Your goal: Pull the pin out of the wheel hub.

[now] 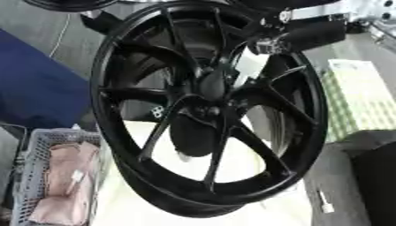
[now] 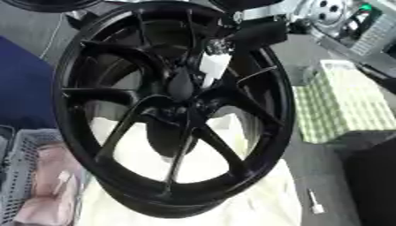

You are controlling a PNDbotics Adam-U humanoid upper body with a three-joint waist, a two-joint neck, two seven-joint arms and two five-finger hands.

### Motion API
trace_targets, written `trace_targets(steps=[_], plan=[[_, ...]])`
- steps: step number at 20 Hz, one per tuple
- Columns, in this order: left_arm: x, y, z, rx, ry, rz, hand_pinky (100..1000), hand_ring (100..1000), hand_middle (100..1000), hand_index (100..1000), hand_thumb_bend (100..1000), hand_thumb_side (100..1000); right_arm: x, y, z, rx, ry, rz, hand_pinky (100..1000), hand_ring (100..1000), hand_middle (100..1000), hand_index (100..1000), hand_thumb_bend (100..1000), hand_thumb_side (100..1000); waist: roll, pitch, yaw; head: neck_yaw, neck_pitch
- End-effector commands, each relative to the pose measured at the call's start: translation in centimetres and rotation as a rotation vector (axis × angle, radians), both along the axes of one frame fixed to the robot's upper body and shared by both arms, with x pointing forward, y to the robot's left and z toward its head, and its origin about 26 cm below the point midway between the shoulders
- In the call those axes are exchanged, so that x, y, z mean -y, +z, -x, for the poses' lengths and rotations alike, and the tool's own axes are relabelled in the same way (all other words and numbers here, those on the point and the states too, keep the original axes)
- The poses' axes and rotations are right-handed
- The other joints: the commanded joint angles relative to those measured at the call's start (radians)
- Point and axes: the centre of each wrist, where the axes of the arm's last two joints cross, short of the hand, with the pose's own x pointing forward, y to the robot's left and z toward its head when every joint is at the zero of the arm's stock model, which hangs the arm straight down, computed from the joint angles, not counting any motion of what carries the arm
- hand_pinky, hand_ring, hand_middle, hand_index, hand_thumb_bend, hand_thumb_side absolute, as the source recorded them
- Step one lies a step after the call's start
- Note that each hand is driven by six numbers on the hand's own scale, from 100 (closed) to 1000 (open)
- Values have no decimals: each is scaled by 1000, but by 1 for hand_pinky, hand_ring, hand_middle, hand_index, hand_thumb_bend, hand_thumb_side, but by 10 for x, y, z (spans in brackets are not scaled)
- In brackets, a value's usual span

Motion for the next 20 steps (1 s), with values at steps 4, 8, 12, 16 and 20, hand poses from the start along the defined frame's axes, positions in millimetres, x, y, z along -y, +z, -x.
trace_targets(steps=[4, 8, 12, 16, 20], plan=[[2, 7, 1, 28, -11, -11, 716, 644, 618, 791, 100, 657, 4, 7, 2, -64, -75, 28, 940, 1000, 917, 1000, 100, 885, 8, -8, 3, -2, 6], [2, 7, 1, 28, -12, -10, 716, 644, 618, 791, 100, 657, 5, 7, 2, -67, -80, 24, 940, 1000, 917, 1000, 100, 886, 7, -5, 3, -1, 6], [2, 8, 1, 29, -14, -10, 717, 645, 618, 791, 100, 657, 6, 6, 2, -73, -84, 26, 946, 1000, 918, 1000, 100, 879, 6, -6, 5, 0, 6], [2, 7, 1, 27, -15, -9, 717, 645, 619, 791, 100, 657, 8, 5, 2, -80, -95, 33, 947, 1000, 919, 1000, 100, 862, 5, -6, 5, 5, 6], [2, 7, 1, 27, -16, -10, 717, 645, 618, 791, 100, 657, 10, 4, 2, -87, -107, 35, 948, 1000, 916, 1000, 100, 860, 6, -5, 4, 5, 6]])
